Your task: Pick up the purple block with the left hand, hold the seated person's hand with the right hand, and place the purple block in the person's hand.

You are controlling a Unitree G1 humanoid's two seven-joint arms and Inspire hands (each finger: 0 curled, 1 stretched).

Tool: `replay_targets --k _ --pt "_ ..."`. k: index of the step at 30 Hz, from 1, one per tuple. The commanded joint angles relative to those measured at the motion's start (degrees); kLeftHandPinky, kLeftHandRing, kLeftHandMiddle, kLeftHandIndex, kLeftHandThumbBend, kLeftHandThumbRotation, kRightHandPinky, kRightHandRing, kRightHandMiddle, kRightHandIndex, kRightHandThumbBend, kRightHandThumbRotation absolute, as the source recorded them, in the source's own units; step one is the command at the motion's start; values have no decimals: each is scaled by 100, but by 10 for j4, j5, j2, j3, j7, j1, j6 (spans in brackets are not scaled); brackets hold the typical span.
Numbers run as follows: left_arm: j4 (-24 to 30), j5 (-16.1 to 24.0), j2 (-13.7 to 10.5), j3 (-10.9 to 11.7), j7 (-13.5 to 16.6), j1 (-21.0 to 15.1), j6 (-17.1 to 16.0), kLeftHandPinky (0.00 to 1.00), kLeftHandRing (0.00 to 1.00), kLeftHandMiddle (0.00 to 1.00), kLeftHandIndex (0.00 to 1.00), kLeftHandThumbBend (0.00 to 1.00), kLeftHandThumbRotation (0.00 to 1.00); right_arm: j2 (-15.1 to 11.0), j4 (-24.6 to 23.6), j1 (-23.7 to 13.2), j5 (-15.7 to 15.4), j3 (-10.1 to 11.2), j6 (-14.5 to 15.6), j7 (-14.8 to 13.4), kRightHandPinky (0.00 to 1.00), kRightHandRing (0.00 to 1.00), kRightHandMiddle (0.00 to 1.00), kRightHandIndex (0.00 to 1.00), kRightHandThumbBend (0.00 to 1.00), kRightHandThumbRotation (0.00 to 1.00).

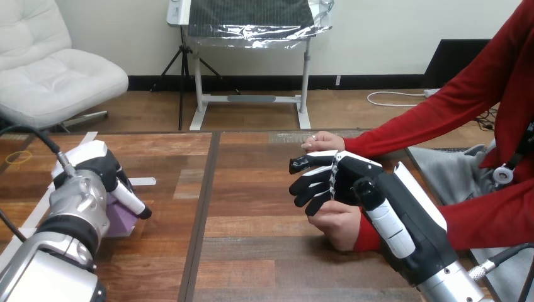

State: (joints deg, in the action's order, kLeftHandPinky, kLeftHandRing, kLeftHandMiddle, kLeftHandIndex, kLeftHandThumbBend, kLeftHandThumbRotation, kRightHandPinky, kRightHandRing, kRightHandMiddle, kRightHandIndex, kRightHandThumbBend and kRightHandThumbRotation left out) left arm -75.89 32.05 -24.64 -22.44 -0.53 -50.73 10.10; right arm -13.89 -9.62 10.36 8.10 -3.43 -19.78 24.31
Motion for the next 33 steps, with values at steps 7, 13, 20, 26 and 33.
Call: replay_targets --k 7,13,20,26,33 --pt "46 -28 -12 34 26 -35 -17 34 43 48 46 81 0 -2 -13 -30 2 5 -1 -1 48 57 61 68 81 99" --pt "68 -61 -16 65 21 -28 -31 38 47 52 47 79 0 -1 -13 -31 1 5 0 -2 48 57 61 68 81 99" --pt "104 -95 -21 96 16 -12 -44 40 49 53 48 77 0 -2 -8 -34 1 6 -5 -1 47 57 61 68 81 99" --pt "133 -124 -21 123 9 2 -43 41 47 52 48 76 0 -1 -5 -35 3 6 -3 -1 47 57 61 68 81 99" --pt "179 -173 -20 168 2 34 -58 39 45 49 47 74 0 -1 2 -39 -4 8 -10 -5 47 57 61 68 80 98"
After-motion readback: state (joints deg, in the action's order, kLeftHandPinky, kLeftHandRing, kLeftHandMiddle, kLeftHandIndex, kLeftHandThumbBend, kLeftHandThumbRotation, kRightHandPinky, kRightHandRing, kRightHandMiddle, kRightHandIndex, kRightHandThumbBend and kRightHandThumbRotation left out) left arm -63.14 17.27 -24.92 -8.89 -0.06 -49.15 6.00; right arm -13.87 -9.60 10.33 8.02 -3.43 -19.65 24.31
